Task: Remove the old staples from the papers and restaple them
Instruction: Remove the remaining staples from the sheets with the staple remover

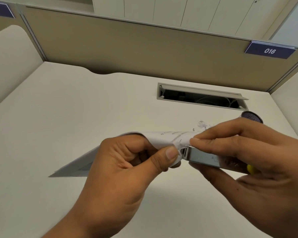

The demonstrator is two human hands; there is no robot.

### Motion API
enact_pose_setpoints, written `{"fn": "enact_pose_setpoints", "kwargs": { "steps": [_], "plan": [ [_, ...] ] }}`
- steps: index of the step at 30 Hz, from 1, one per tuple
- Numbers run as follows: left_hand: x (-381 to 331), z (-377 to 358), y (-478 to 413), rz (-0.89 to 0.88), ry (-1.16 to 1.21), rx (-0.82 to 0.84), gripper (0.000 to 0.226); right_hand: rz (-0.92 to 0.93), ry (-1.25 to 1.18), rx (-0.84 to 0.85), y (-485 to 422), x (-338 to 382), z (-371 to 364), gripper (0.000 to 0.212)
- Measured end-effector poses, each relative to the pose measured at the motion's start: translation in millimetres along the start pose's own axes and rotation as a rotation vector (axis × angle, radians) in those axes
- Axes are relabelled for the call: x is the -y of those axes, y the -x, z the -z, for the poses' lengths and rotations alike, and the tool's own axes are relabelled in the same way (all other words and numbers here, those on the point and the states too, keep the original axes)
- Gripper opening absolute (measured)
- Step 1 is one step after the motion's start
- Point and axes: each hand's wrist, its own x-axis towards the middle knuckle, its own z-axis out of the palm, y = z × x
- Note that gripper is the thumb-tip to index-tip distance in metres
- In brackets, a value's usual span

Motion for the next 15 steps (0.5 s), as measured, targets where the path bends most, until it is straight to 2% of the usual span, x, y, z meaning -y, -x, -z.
{"fn": "enact_pose_setpoints", "kwargs": {
  "steps": [6, 15],
  "plan": [
    [-4, -3, 0, -0.032, -0.021, 0.005, 0.021, -0.011, 0.053, -0.034, 3, 2, 4, 0.020],
    [-3, -4, 3, 0.015, -0.007, -0.014, 0.022, -0.004, 0.112, -0.037, 9, 11, 2, 0.024]
  ]
}}
